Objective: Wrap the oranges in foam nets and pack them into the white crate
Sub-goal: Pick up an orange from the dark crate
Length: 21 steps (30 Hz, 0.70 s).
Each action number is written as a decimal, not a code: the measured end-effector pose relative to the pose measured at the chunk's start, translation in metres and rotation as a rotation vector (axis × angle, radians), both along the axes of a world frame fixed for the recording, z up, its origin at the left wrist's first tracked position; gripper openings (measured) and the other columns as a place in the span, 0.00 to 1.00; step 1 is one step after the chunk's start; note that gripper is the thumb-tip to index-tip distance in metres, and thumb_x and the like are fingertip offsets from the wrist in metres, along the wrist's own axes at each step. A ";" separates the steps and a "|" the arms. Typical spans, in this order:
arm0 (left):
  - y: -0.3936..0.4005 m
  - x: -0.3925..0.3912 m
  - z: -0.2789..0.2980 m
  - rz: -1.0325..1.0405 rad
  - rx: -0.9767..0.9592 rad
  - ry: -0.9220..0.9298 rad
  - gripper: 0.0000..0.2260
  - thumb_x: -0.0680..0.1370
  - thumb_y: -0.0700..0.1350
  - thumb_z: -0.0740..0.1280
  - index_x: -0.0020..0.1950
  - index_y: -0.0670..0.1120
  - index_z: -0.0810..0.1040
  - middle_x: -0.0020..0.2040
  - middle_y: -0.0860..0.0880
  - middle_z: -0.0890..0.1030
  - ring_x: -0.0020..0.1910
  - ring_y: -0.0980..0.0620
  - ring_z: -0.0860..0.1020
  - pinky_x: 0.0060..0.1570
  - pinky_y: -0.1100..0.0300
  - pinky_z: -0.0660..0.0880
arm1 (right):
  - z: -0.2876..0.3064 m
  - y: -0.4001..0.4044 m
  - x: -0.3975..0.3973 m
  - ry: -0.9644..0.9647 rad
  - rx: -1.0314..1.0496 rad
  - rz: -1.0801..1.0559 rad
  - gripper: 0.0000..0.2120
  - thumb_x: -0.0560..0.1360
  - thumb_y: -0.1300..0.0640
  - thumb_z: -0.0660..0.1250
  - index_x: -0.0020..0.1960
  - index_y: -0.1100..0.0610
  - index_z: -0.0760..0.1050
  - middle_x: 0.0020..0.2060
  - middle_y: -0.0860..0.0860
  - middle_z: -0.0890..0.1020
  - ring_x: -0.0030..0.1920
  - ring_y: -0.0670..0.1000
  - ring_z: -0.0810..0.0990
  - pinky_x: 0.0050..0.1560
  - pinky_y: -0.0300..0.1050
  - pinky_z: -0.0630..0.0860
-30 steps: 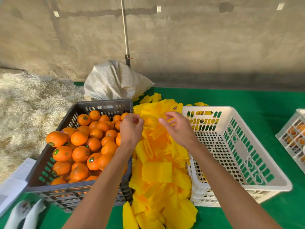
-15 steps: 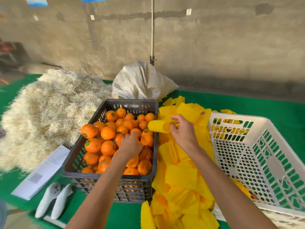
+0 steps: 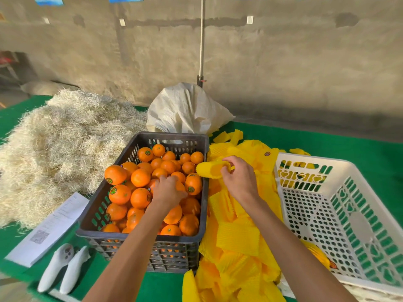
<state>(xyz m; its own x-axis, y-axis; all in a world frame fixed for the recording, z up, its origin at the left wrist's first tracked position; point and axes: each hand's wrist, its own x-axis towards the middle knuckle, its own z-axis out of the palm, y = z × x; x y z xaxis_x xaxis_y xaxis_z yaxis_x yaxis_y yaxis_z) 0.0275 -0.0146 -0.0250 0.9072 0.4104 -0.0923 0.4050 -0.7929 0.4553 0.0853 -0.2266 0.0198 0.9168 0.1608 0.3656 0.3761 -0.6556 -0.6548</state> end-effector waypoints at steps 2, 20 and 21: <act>-0.005 -0.009 0.010 0.098 -0.208 -0.262 0.35 0.76 0.55 0.76 0.79 0.44 0.68 0.75 0.40 0.70 0.72 0.40 0.72 0.67 0.42 0.76 | 0.003 0.000 0.000 -0.013 -0.027 -0.066 0.12 0.80 0.51 0.65 0.62 0.54 0.78 0.56 0.50 0.81 0.52 0.50 0.80 0.45 0.44 0.77; -0.100 -0.023 0.056 -0.119 -1.649 -0.197 0.45 0.65 0.67 0.80 0.77 0.51 0.71 0.72 0.46 0.78 0.71 0.46 0.76 0.65 0.46 0.77 | 0.011 -0.016 -0.005 -0.098 -0.140 0.002 0.14 0.75 0.55 0.74 0.60 0.53 0.79 0.55 0.52 0.80 0.53 0.57 0.81 0.43 0.46 0.73; -0.101 -0.021 0.056 -0.122 -1.656 -0.211 0.43 0.68 0.66 0.79 0.78 0.50 0.71 0.71 0.45 0.79 0.70 0.46 0.77 0.64 0.48 0.78 | 0.011 -0.017 -0.004 -0.059 -0.087 0.023 0.13 0.75 0.56 0.74 0.59 0.54 0.80 0.54 0.52 0.81 0.53 0.57 0.80 0.45 0.48 0.75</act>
